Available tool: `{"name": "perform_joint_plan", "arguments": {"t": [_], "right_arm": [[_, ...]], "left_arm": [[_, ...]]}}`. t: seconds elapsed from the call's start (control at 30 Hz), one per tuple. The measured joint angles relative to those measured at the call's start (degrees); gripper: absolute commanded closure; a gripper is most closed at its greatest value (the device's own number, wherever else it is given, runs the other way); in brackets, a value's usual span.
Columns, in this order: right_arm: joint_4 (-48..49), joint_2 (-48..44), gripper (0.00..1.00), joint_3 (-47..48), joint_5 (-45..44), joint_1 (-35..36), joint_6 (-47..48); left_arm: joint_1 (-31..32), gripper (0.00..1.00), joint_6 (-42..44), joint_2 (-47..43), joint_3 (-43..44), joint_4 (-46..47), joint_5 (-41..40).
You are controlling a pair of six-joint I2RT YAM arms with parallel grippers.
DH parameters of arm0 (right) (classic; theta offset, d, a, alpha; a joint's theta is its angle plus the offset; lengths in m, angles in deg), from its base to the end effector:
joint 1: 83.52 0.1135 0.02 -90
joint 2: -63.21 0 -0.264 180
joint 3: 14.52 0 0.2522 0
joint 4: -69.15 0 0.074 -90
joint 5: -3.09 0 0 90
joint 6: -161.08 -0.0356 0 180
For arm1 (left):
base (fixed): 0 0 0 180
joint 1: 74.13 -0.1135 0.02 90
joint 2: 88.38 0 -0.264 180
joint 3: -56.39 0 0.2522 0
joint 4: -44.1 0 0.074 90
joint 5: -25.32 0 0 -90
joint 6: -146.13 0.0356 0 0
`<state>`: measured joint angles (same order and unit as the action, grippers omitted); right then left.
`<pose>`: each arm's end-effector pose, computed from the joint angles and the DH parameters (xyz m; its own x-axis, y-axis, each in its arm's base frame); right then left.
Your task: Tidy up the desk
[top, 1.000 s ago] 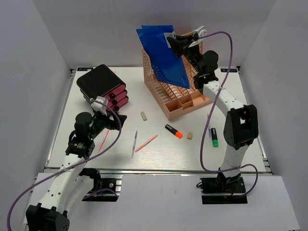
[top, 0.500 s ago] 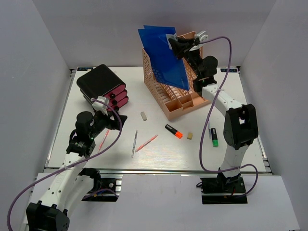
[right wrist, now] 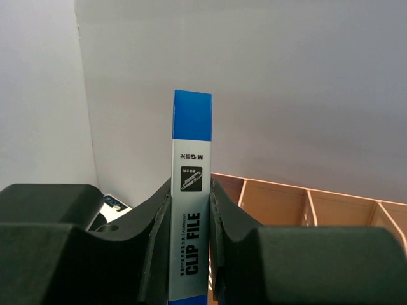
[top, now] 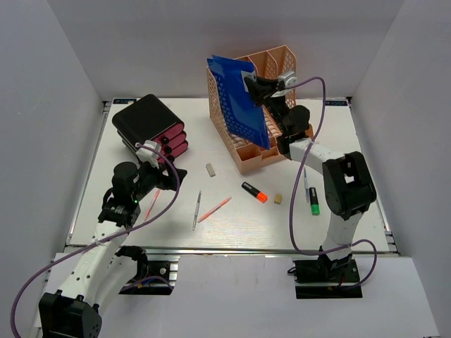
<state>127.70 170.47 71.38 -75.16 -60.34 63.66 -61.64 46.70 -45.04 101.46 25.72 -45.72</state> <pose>0.3832 0.1720 0.3396 0.4820 0.3439 -0.8059 -0.6018 0.7984 -0.0192 0.1764 -0.0509 0.2715 -0.3593 -0.0791 -0.9299 0.4557 0.8546 -0.2488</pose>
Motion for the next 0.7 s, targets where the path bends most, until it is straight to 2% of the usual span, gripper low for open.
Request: {"name": "perform_joint_plan", "arguments": {"t": [0.27,0.5,0.53,0.6,0.63,0.7], "right_arm": [[0.15,0.59,1.00,0.50,-1.70,0.83,1.40],[0.13,4.33,1.00,4.63,-4.11,0.90,2.03],[0.13,4.50,0.85,4.79,-4.15,0.96,2.16],[0.13,4.55,0.64,4.79,-4.04,1.22,2.82],[0.15,4.55,0.50,4.70,-3.93,1.29,3.30],[0.81,4.35,0.40,3.85,-3.32,1.38,4.17]], "left_arm": [[0.00,0.14,-0.02,0.44,0.00,0.07,0.39],[0.00,0.14,0.00,0.50,0.00,0.31,0.92],[0.00,0.13,0.00,0.50,0.00,0.31,1.01],[0.00,0.14,-0.02,0.50,0.00,0.33,1.05],[0.00,0.14,-0.02,0.50,0.00,0.33,1.07],[0.00,0.14,-0.02,0.50,0.00,0.33,1.22]]}}
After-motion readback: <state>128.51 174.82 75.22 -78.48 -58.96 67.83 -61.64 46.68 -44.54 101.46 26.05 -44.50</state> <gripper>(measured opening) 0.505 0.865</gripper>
